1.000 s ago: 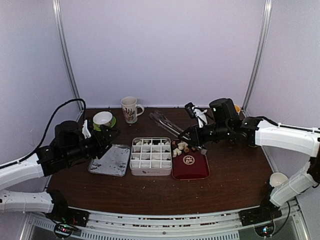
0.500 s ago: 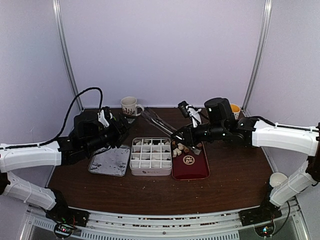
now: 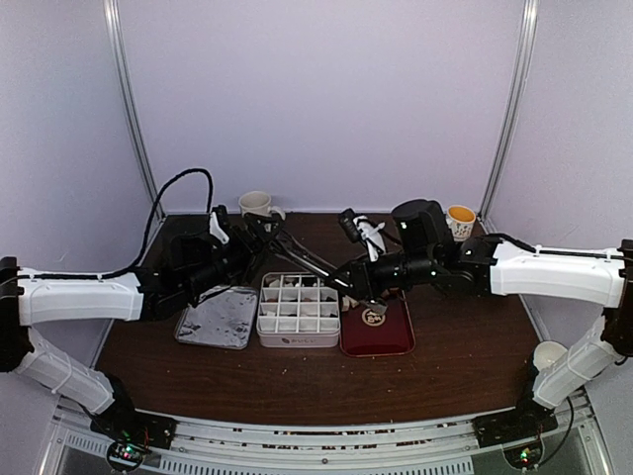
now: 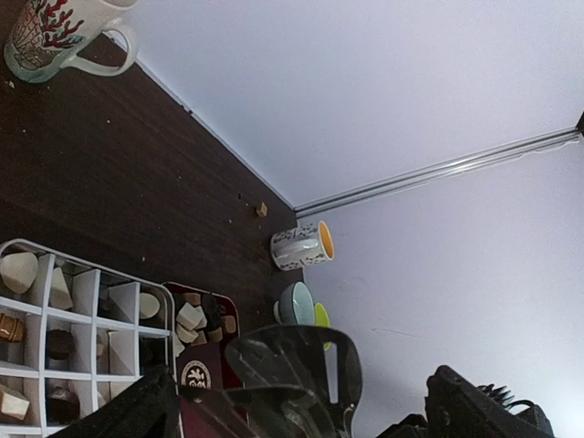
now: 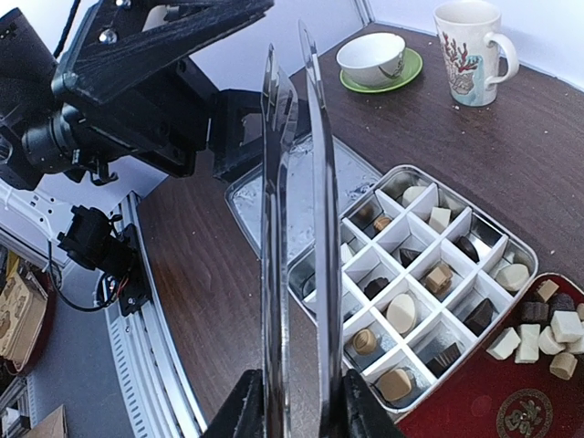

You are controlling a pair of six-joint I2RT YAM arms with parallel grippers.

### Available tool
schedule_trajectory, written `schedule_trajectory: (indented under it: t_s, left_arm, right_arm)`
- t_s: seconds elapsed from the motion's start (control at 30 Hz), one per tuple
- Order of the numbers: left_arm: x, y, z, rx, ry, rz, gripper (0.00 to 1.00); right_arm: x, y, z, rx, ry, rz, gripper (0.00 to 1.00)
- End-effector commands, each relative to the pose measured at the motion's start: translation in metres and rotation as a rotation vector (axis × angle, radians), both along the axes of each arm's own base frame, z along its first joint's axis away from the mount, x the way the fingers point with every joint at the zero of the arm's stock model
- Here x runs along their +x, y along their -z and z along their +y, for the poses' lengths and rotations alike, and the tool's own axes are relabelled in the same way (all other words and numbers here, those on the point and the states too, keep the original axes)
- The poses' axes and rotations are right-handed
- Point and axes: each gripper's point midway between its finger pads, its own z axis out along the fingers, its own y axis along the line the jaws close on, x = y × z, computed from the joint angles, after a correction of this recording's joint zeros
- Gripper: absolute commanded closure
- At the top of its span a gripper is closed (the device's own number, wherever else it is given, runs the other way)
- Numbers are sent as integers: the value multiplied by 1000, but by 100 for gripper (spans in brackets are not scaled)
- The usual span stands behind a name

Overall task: Pack the chocolate
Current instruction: Pass from the right arm to the left

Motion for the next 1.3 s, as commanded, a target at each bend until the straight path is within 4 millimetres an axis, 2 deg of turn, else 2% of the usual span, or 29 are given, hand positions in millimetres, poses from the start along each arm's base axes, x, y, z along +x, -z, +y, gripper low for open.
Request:
schedule_trajectory:
  t_s: [0.0,0.23,0.47,0.7,0.8,1.1,1.27]
  left_arm:
    - [6,-28,-8,-105,11,-43,6]
    - [12,-24,-8,-137,-6,-24,24]
    - [14,-16,-12,-138,2,-4,37]
    - [17,-12,-5,-98,-41,-4,52]
    - [18,-13,-5,-113,-43,-3,63]
    - [19,-13,-2,-123,-60,3,63]
    - [19,-12,-1,-102,-65,6,62]
  right_arm:
    - [-4,-16,13,38,-45,-30,72]
    - [-7,-16,16,34,-58,-42,72]
    - [-12,-14,16,21,-75,-54,72]
    - [-3,-4,11,-47,-25,-85,71]
    - [1,1,8,-89,-2,-110,68]
    - [1,7,6,-168,29,-176,43]
    - [2,20,10,-243,21,-174,40]
